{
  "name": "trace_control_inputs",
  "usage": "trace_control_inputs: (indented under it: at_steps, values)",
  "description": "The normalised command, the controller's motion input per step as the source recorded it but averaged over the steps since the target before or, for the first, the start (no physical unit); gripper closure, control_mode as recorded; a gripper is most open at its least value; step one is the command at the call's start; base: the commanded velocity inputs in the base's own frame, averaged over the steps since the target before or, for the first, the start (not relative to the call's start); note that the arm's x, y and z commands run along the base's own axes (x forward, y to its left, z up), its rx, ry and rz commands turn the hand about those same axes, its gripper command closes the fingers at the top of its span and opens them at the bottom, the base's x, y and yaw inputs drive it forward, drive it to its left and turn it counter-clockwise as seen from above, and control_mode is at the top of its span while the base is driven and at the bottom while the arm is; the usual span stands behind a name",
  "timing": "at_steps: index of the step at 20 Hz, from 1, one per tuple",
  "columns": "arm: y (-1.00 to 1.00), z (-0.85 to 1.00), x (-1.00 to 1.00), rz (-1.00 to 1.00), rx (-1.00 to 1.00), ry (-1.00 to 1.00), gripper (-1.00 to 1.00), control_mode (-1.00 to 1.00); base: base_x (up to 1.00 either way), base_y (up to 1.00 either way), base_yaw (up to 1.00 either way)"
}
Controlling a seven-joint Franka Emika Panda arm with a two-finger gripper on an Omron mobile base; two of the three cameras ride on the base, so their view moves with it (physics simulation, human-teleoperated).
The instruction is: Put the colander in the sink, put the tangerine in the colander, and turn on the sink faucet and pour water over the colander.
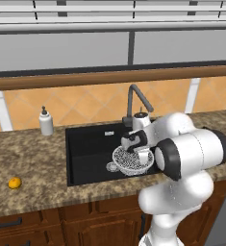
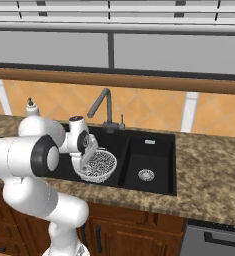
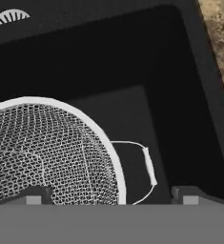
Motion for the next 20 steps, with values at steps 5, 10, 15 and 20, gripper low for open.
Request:
trace_control_inputs:
  at_steps: [5,10,15,20]
  values:
    - [0.00,0.34,-0.41,0.04,0.00,0.19,-1.00,-1.00,0.00,0.00,0.00]
    - [0.11,0.38,-0.23,0.17,0.00,0.14,-1.00,-1.00,0.00,0.00,0.00]
    - [0.34,0.30,-0.18,0.23,0.00,0.18,-1.00,-1.00,0.00,0.00,0.00]
    - [0.42,0.31,-0.20,0.25,0.00,0.11,-1.00,-1.00,0.00,0.00,0.00]
